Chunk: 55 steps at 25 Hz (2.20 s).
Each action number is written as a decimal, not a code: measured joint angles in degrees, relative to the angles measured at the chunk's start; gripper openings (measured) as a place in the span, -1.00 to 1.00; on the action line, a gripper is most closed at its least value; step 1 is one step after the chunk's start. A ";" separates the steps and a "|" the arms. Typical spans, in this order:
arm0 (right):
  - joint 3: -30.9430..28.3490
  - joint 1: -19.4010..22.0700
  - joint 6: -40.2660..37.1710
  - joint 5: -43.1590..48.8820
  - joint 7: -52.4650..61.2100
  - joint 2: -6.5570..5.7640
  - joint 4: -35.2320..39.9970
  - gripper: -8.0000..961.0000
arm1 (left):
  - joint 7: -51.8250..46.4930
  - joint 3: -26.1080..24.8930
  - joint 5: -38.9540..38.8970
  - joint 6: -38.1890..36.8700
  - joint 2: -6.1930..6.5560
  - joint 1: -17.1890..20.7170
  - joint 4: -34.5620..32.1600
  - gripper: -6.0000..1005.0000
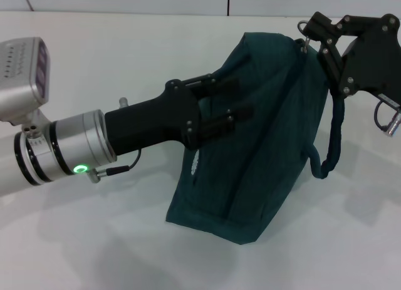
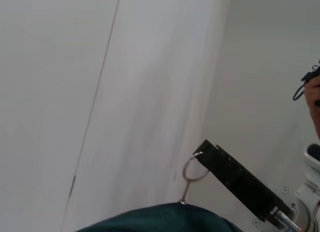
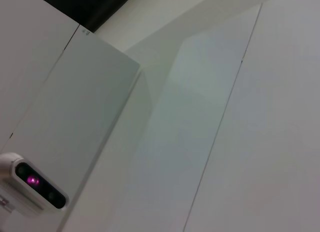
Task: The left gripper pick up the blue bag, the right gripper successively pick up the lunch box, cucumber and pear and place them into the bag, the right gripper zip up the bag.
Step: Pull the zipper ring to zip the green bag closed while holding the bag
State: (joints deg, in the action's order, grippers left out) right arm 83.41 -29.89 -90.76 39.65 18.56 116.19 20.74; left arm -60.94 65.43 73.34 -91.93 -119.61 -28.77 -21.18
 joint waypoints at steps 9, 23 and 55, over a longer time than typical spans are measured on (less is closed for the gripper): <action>0.17 -0.33 0.48 -0.02 -0.02 0.00 -0.01 -0.95 | 0.19 2.68 -0.40 -0.99 -0.13 -0.29 -0.07 -0.08; 0.70 -1.25 1.31 -0.07 -0.11 0.00 0.00 -0.94 | 2.04 2.41 -2.29 3.22 -0.45 -0.68 1.50 -0.27; 0.17 -0.92 7.28 -3.24 0.17 0.00 -2.19 -0.94 | 18.96 -0.28 2.15 -5.64 2.10 6.20 1.99 -0.89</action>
State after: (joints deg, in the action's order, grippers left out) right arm 83.58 -30.81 -83.49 36.40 18.73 116.19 18.56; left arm -41.98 65.15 75.48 -97.57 -117.51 -22.56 -19.18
